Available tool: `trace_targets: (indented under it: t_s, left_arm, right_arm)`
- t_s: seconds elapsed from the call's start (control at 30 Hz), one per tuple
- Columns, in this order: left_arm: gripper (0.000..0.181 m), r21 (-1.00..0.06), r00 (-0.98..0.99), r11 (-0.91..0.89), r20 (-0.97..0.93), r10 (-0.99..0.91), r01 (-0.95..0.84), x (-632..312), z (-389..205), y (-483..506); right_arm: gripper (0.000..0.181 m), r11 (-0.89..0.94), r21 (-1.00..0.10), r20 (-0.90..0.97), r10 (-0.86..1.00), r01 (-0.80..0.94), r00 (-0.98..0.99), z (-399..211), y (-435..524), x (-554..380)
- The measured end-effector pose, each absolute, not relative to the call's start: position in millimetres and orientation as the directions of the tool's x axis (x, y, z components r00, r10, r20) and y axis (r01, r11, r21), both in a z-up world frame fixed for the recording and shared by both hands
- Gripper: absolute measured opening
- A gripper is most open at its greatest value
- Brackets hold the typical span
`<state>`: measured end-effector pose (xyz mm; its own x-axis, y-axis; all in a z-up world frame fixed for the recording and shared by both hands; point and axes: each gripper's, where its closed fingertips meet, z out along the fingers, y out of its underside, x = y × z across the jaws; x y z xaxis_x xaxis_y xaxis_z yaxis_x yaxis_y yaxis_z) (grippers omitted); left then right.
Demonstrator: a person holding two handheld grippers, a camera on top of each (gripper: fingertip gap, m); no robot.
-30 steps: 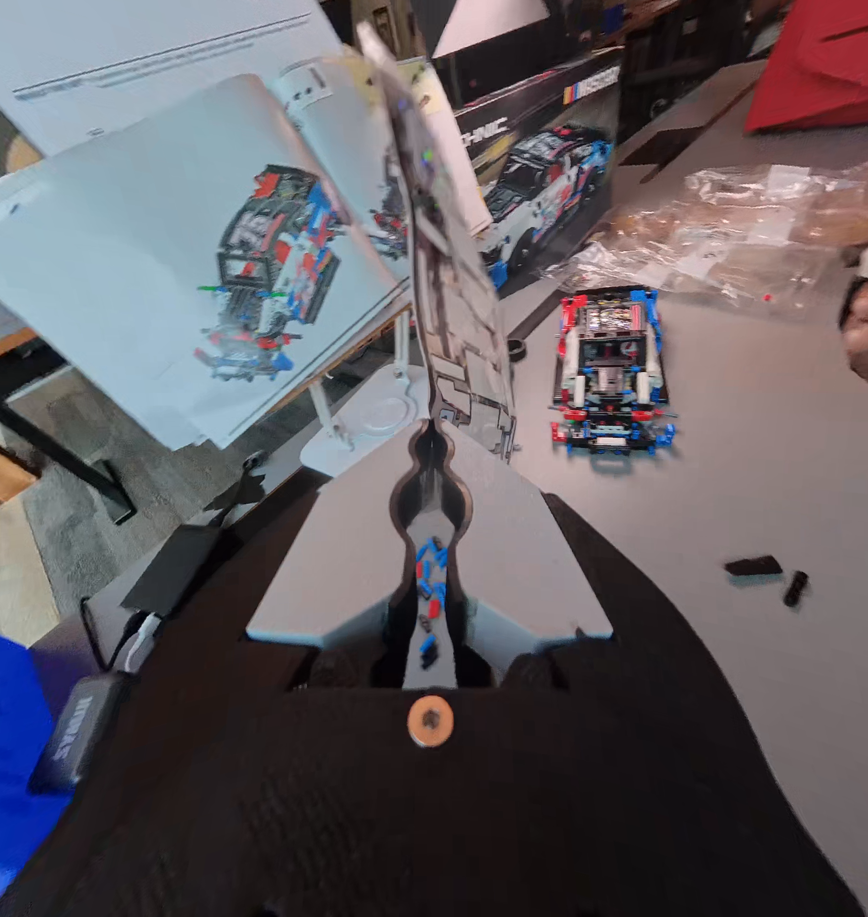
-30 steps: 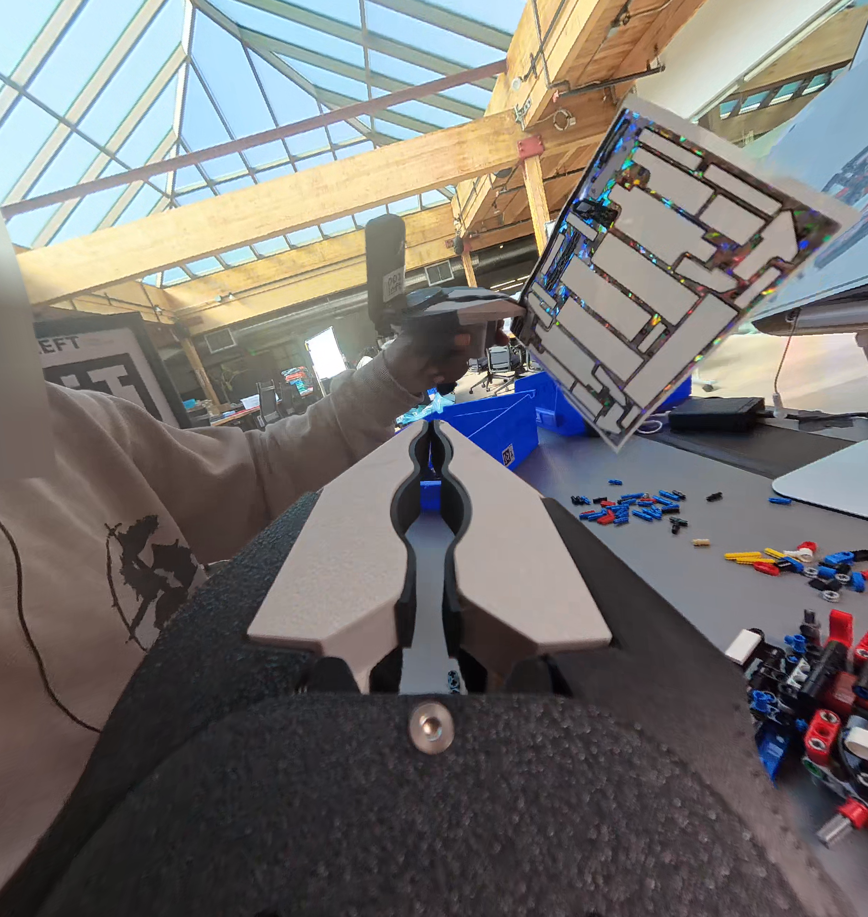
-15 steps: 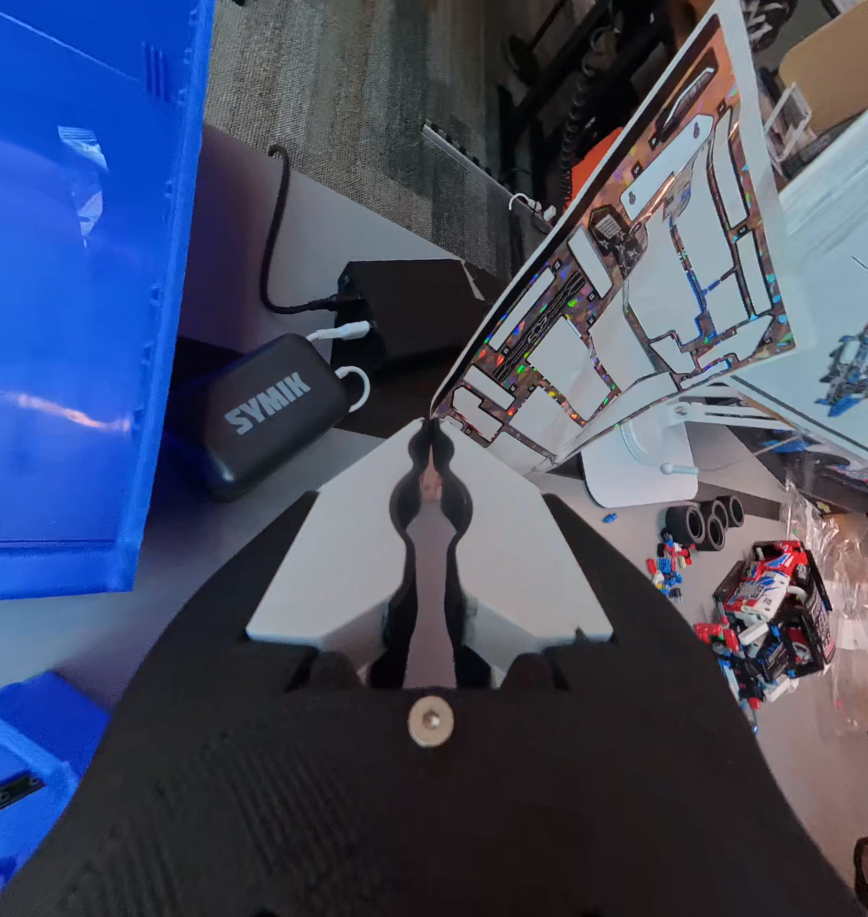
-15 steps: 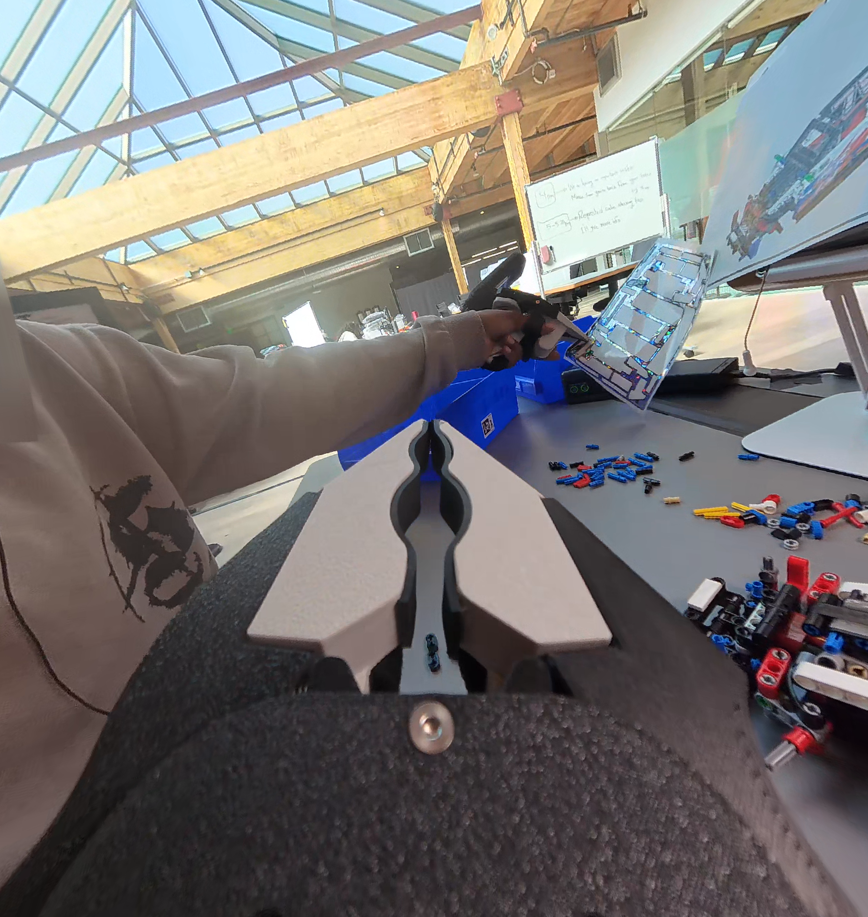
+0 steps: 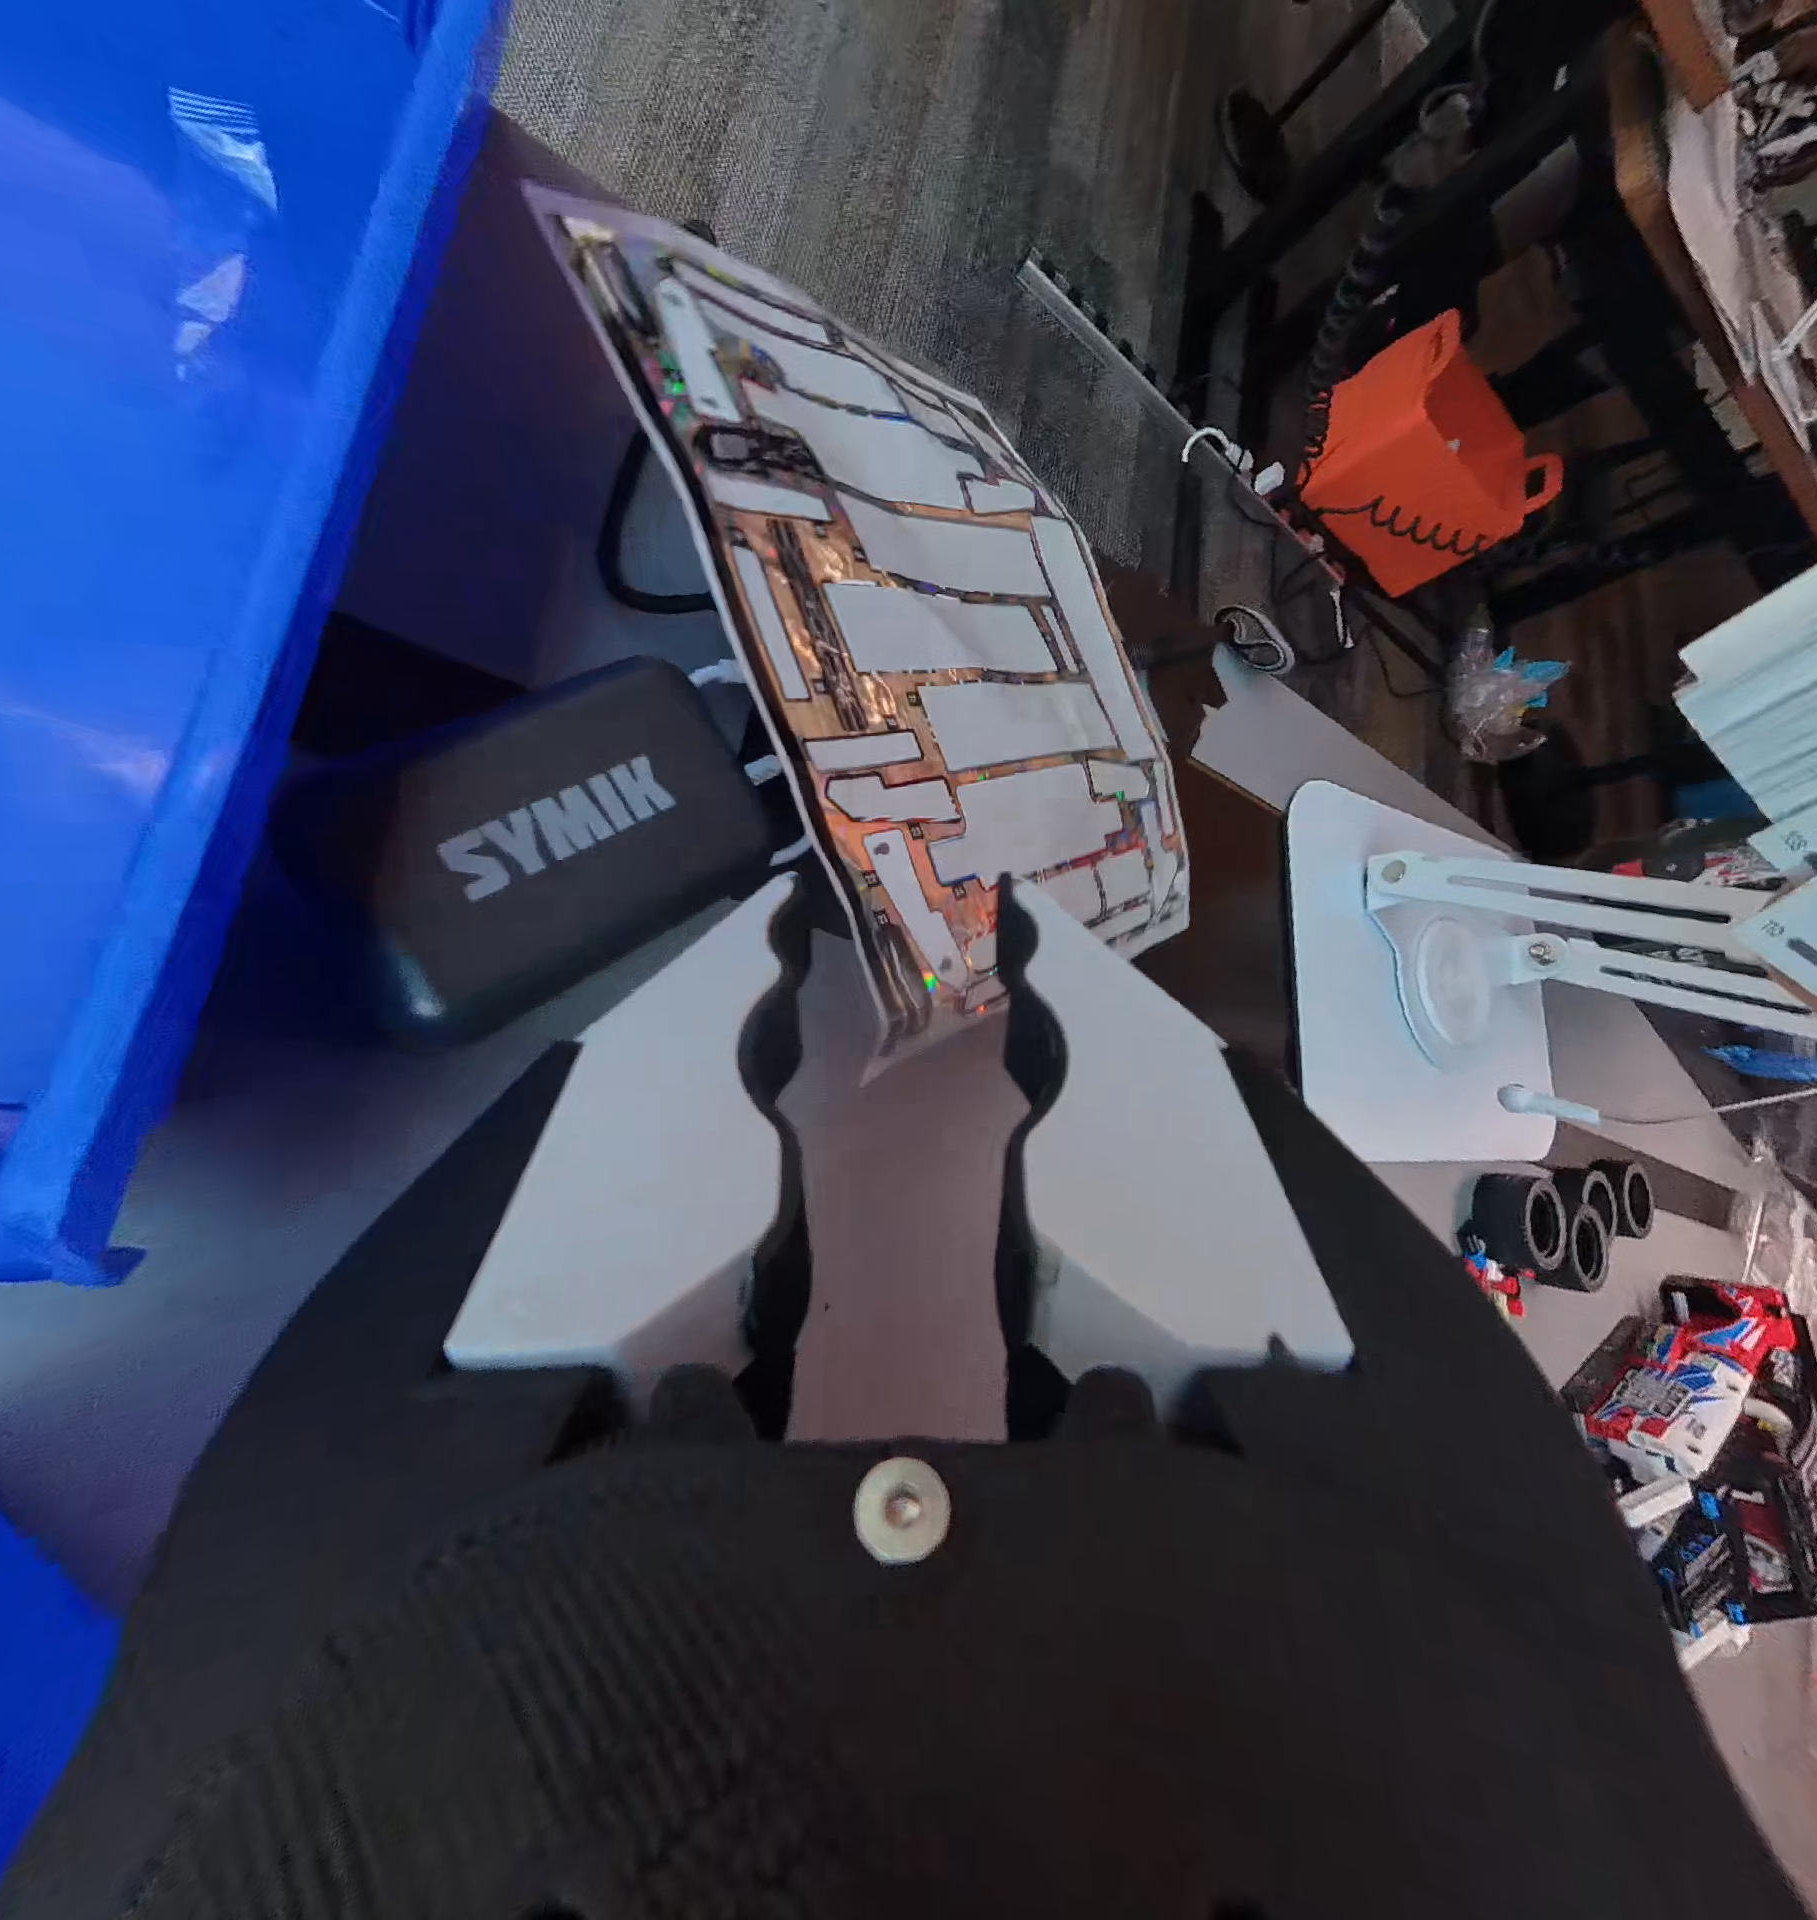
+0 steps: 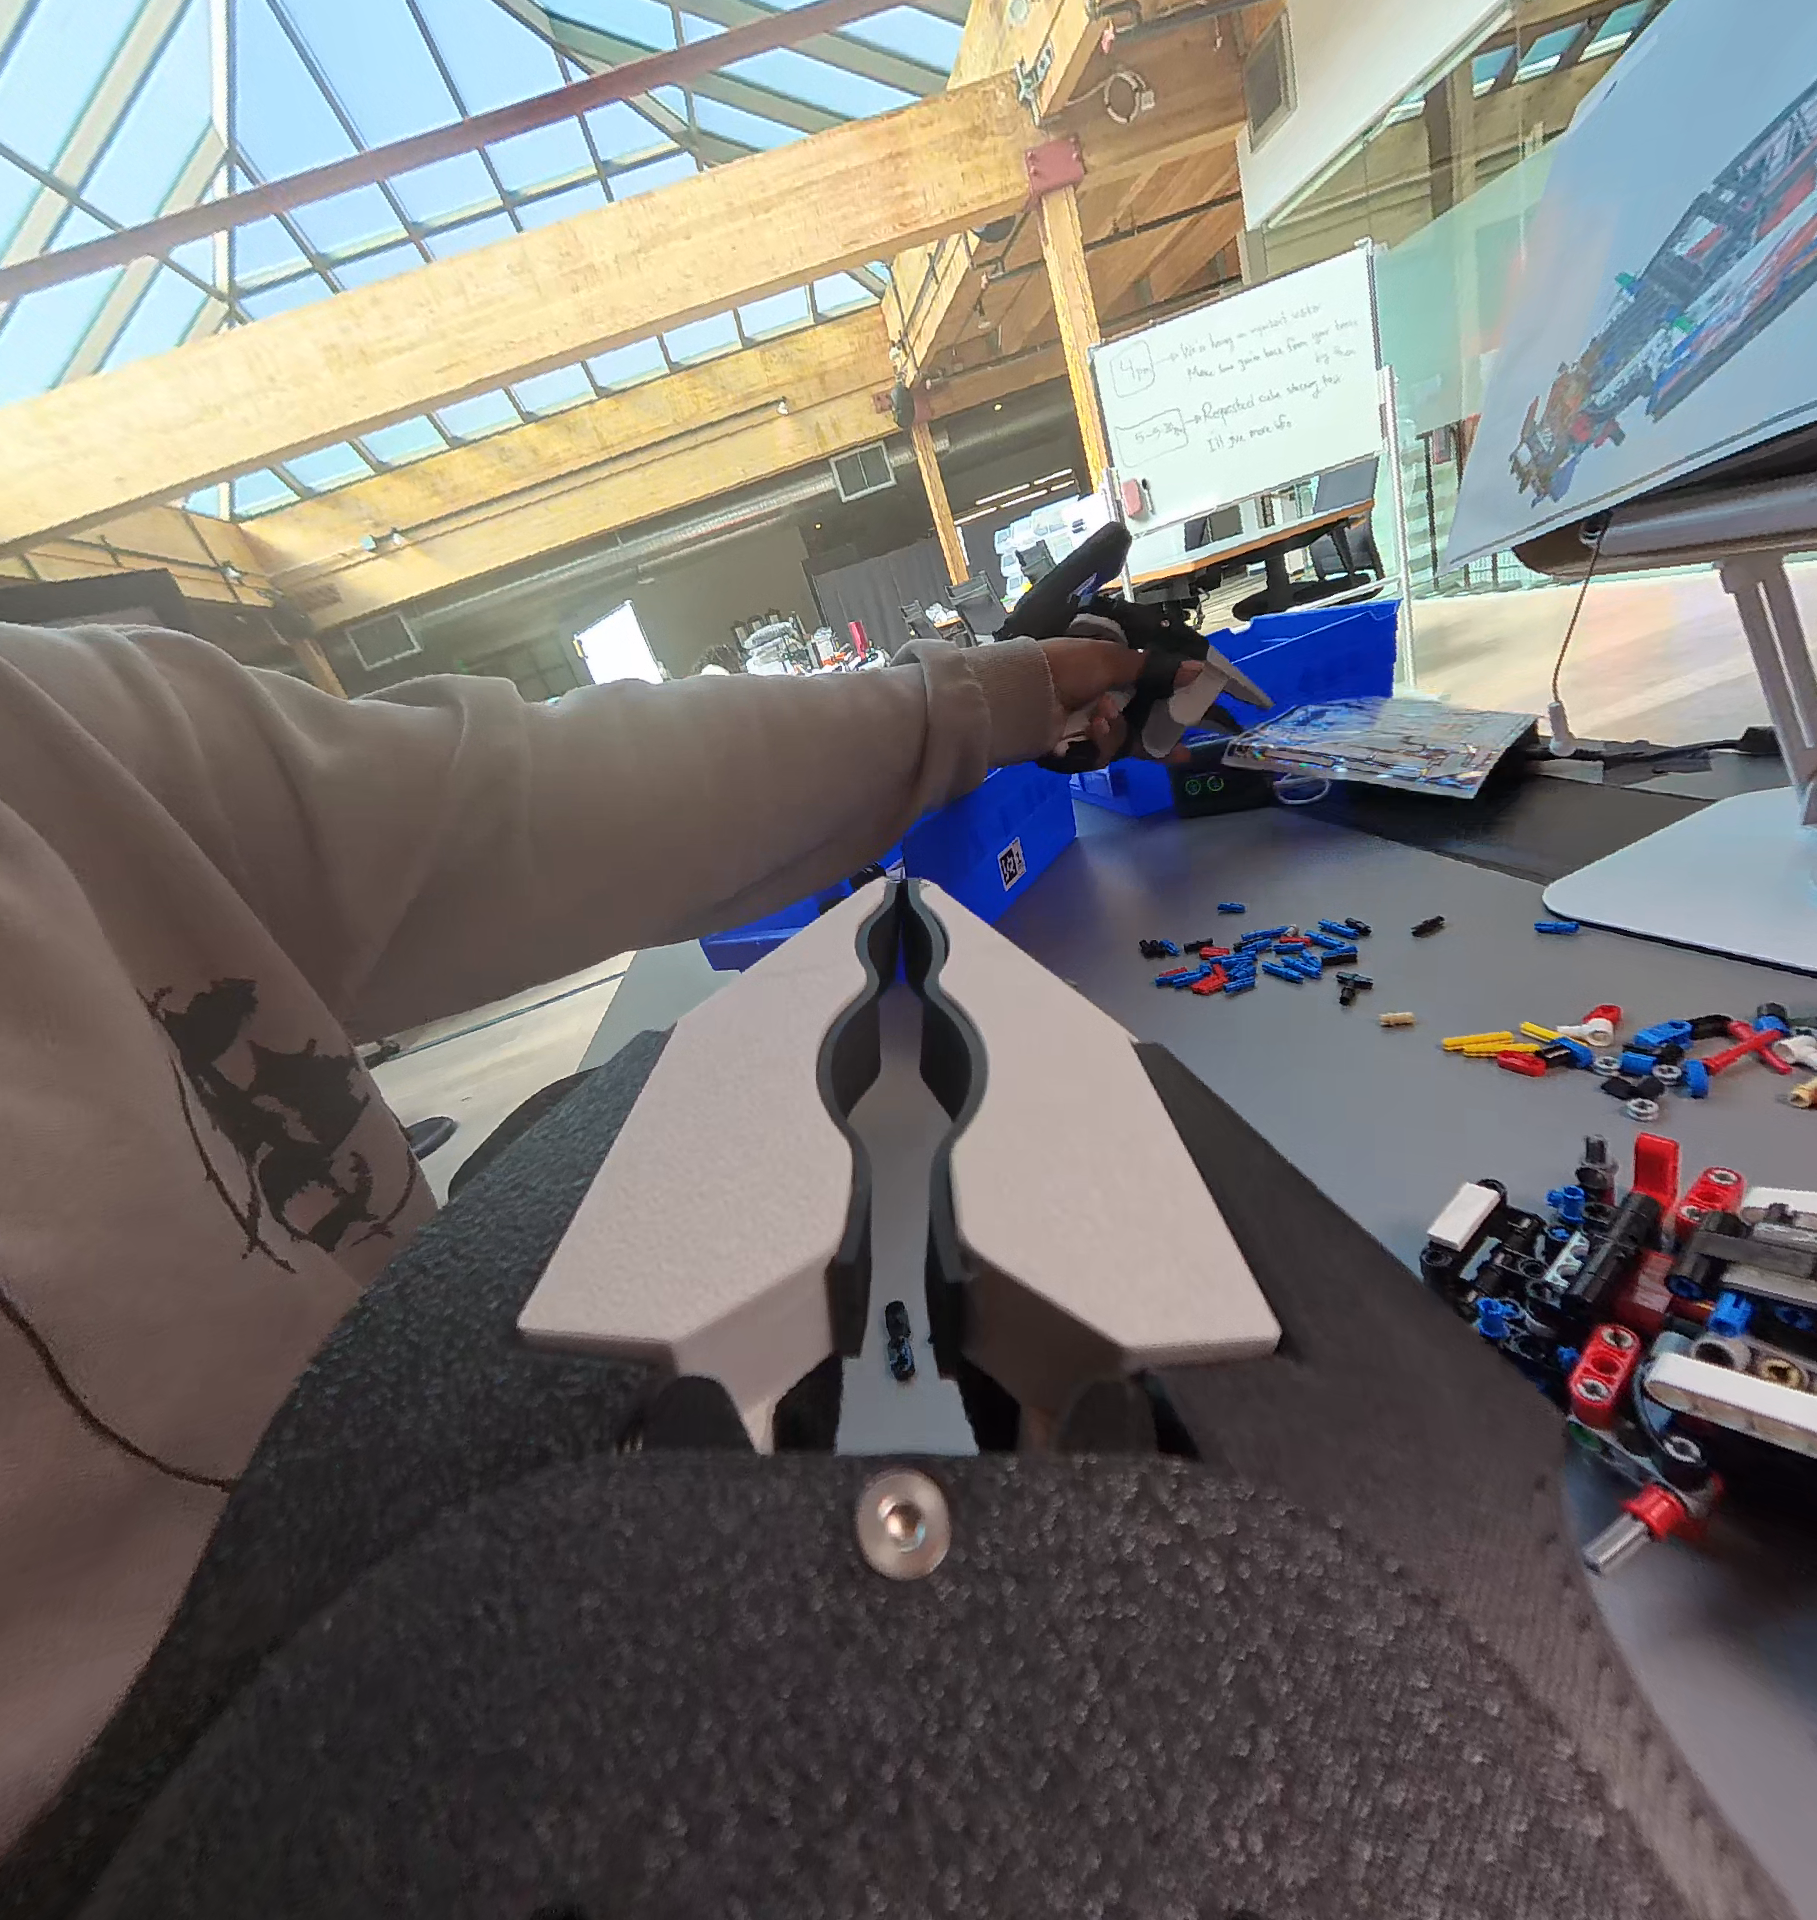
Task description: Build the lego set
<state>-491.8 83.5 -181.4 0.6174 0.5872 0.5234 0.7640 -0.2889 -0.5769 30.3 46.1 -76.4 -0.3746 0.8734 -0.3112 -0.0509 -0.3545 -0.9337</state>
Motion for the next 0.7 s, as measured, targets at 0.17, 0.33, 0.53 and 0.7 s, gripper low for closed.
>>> trace_targets:
  t_s: [0.17,0.33,0.53,0.7]
  left_arm:
    - [0.075,-0.807,0.755,-0.316,0.225,0.616,0.499,-494.8,-121.1,76.9]
    - [0.049,-0.917,0.972,-0.328,0.196,0.128,0.228,-329.5,-36.9,100.4]
    - [0.021,-0.901,0.798,-0.35,0.402,-0.449,0.257,-76.3,-63.4,43.4]
    - [0.024,-0.718,0.557,-0.423,0.696,-0.454,0.552,-11.3,-109.3,31.4]
  right_arm:
    - [0.0,-0.358,-0.932,-0.319,0.879,-0.049,-0.354,-79.7,49.1,27.7]
    - [0.0,-0.291,-0.955,-0.26,0.919,-0.064,-0.297,-83.3,48.9,21.4]
    - [0.0,0.113,-0.991,0.116,0.993,-0.071,-0.027,-92.1,57.1,12.4]
    - [0.0,0.548,-0.835,0.549,0.827,0.051,0.118,-110.6,45.5,0.6]
